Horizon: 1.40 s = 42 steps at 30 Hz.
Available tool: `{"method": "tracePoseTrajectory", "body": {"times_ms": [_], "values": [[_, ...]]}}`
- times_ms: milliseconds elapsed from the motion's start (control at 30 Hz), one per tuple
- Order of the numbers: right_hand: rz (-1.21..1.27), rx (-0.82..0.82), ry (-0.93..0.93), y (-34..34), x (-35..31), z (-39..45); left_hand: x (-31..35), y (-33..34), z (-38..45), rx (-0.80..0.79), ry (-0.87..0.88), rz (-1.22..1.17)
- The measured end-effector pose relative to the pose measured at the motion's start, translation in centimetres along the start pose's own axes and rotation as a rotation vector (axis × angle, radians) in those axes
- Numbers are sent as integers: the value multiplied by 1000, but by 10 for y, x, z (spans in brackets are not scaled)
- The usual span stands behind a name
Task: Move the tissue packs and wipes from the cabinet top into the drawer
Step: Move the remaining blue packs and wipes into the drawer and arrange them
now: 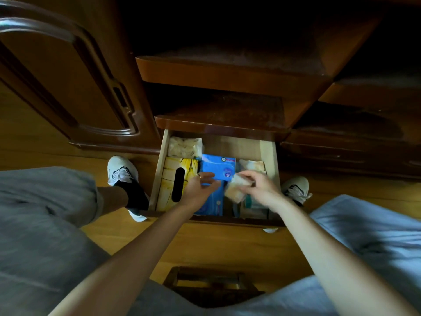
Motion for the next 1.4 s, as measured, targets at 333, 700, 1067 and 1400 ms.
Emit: {"method": "tracePoseTrajectory", "body": {"times_ms": [333, 700, 1067, 1400], "values": [[-255, -329, 46, 64, 55, 24, -44, -23, 23, 23, -15, 220], [-927, -543, -220, 94, 58, 38, -53, -16, 24, -14, -49, 240], [-1179, -231, -371, 97, 45, 25, -55, -16, 20, -35, -59, 286], [-959, -233, -270, 94, 52, 23, -48, -18, 19, -42, -32, 280]]}}
Point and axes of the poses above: each hand's wrist, its own z-axis towards the middle knuckle, its own y-axis out of the palm, x = y × z, the point moved 6 cm from there along z, towards the middle knuckle, and after that the axes turned 11 degrees about x, right-handed, at the moved point
